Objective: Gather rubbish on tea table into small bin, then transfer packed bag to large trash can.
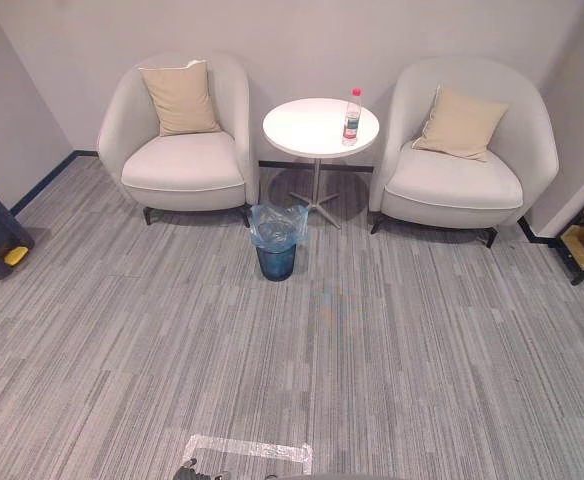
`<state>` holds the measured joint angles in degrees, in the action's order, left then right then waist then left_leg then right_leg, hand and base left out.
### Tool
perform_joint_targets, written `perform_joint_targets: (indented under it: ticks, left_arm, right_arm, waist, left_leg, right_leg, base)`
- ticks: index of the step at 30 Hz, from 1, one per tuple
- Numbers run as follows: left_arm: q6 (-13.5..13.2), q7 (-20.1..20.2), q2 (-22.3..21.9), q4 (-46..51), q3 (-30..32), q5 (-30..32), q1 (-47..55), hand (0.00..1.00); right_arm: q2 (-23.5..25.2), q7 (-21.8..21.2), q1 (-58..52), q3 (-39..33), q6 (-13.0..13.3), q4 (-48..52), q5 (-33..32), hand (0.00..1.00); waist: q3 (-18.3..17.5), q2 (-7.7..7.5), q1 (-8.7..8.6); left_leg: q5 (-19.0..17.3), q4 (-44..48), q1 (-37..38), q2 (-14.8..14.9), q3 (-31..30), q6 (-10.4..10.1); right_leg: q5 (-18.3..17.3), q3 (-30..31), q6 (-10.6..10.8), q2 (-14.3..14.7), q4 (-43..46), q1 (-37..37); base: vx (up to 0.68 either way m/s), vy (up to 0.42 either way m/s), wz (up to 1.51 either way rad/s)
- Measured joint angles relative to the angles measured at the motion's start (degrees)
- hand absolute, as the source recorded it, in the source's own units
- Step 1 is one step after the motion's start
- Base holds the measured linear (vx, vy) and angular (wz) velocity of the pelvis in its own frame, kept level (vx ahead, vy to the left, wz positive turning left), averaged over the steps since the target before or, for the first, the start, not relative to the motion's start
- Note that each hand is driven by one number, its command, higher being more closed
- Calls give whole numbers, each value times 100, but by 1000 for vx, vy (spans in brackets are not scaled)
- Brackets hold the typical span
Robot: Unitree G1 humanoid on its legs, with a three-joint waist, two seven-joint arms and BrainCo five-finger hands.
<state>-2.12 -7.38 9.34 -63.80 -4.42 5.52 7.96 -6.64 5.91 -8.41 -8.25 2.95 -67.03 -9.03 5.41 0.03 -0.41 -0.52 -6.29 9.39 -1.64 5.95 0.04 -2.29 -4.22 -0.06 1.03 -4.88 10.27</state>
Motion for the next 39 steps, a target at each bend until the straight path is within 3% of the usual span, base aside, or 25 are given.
perform_joint_targets:
  ticks: [16, 27, 33, 34, 35, 37, 39]
  left_arm:
    - [-10, 1, 6, 0, -1, 61, -8, 0]
    - [-4, 0, 37, -1, -1, 75, -86, 0]
    - [4, -11, 28, 6, 1, 62, -203, 0]
    - [2, -9, 32, 14, 20, 48, -263, 0]
    - [1, -9, 32, 16, 23, 46, -278, 0]
    - [0, -7, 33, 35, 61, 21, -302, 0]
    - [1, -1, 52, 108, 123, -22, -344, 0]
  right_arm:
    - [-10, -4, 6, 30, -7, 1, 28, 0]
    - [-8, 6, 117, 38, -13, 2, 83, 0]
    - [-16, 10, 244, 30, -11, 87, 222, 0]
    - [-7, 14, 249, 25, -9, 88, 215, 0]
    - [-8, 14, 249, 25, -7, 92, 209, 0]
    - [-16, 11, 242, 19, -1, 94, 135, 0]
    - [-8, 18, 235, -1, 6, 90, 35, 0]
  waist:
    - [22, -35, -16]
    - [125, -14, -29]
    - [222, 37, -47]
    - [284, 9, -46]
    - [301, 8, -44]
    - [315, 16, -45]
    - [352, -24, -40]
  left_leg:
    - [-31, -1, -48, 4, 178, -11]
    - [-154, 36, -143, 28, 637, -12]
    - [-193, 45, -120, 108, 762, -75]
    - [-329, 292, -161, 139, 761, -226]
    - [-412, 443, -216, 157, 757, -232]
    - [-846, 1410, -607, 298, 737, -315]
    - [-984, 2603, -1141, 433, 785, -483]
  right_leg:
    - [-8, 214, 38, 3, -45, -105]
    - [65, 630, 9, 30, 39, -396]
    - [-15, 471, 72, 83, 282, -542]
    - [-112, 415, 21, 72, 411, -520]
    - [-161, 387, 9, 67, 477, -525]
    - [-417, 254, -76, 56, 731, -573]
    - [-611, 189, -236, 16, 950, -606]
  base:
    - [-33, -28, -6]
    - [18, -25, -23]
    - [-15, -55, -11]
    - [-30, -63, 10]
    - [-36, -88, 17]
    - [-28, -95, 21]
    - [-24, -94, 20]
